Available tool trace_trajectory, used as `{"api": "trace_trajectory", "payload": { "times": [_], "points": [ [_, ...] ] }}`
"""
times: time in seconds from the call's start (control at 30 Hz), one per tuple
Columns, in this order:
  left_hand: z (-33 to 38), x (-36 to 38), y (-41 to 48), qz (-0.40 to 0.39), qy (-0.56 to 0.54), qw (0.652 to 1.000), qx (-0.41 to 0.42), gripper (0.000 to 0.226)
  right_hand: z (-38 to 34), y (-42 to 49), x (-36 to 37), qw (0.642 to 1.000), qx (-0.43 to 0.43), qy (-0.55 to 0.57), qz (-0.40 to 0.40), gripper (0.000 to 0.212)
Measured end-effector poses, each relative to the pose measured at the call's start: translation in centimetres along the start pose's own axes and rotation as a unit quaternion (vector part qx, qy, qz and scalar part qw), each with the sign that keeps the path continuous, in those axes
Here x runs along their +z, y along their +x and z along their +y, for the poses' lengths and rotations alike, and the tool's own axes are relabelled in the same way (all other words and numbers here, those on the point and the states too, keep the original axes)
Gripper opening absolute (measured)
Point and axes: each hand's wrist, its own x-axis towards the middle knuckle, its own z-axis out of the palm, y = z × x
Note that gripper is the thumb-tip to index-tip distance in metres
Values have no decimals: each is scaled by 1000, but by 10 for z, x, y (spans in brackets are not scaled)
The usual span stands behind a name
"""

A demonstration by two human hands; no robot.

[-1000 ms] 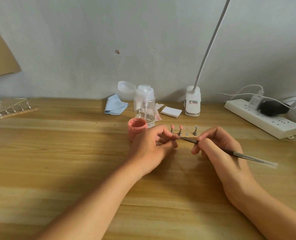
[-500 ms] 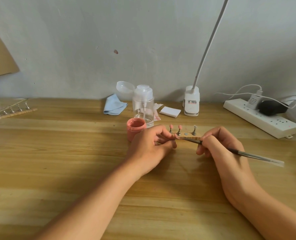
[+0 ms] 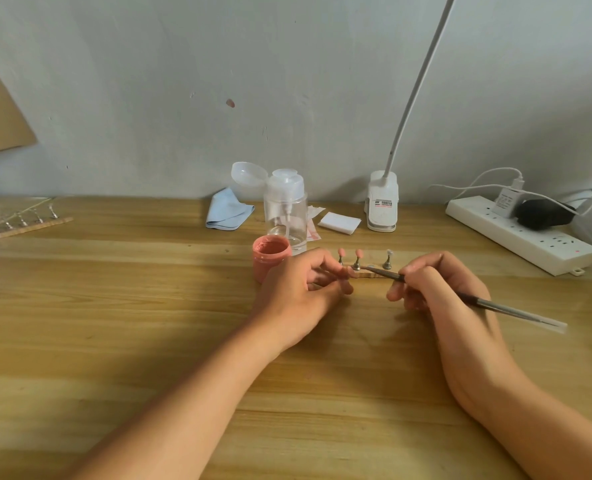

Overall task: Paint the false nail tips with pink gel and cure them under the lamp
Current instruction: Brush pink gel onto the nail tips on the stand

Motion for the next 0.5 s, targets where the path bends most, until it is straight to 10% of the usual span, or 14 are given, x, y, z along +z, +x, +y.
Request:
{"api": "trace_trajectory", "payload": {
  "times": [0.5],
  "points": [
    [3,-3,-2,-27,-14,1000,4,9,-2,-1,2,999,12,10,-39,10]
  ]
}}
